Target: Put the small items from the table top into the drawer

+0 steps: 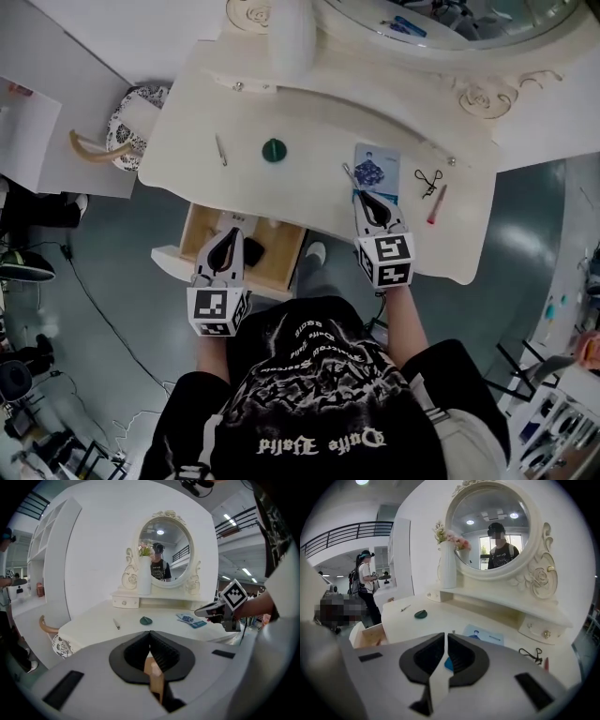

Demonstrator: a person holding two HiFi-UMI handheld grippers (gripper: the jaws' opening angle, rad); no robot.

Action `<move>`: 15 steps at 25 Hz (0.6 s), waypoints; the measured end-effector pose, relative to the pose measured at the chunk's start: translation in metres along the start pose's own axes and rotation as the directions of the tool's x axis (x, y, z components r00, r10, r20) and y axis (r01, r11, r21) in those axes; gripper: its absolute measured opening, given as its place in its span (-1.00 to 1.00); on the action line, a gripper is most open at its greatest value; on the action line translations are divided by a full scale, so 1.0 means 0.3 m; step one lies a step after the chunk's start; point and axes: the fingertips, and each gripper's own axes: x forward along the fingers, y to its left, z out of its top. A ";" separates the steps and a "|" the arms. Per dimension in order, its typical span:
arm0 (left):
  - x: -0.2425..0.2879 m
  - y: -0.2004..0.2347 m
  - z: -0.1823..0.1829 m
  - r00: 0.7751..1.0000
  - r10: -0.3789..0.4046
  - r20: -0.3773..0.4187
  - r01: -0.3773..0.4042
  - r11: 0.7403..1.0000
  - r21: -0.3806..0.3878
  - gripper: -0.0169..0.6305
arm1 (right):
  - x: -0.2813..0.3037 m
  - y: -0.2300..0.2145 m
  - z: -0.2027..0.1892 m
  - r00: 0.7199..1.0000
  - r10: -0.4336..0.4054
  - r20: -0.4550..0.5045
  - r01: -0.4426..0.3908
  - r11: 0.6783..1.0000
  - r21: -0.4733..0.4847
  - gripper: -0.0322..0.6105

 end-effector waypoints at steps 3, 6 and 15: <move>-0.004 0.014 -0.012 1.000 0.029 -0.011 -0.029 1.000 -0.006 -0.90 | 0.032 -0.007 0.001 0.999 0.024 -0.021 -0.024 1.000 -0.002 -0.76; -0.004 0.024 -0.026 0.998 0.054 -0.024 -0.054 0.998 -0.010 -0.90 | 0.063 -0.025 -0.004 0.999 0.030 -0.043 -0.030 1.000 -0.008 -0.62; -0.011 0.029 -0.052 0.991 0.120 -0.060 -0.122 0.992 -0.027 -0.90 | 0.143 -0.053 -0.040 0.986 0.080 -0.148 -0.086 0.996 -0.034 -0.62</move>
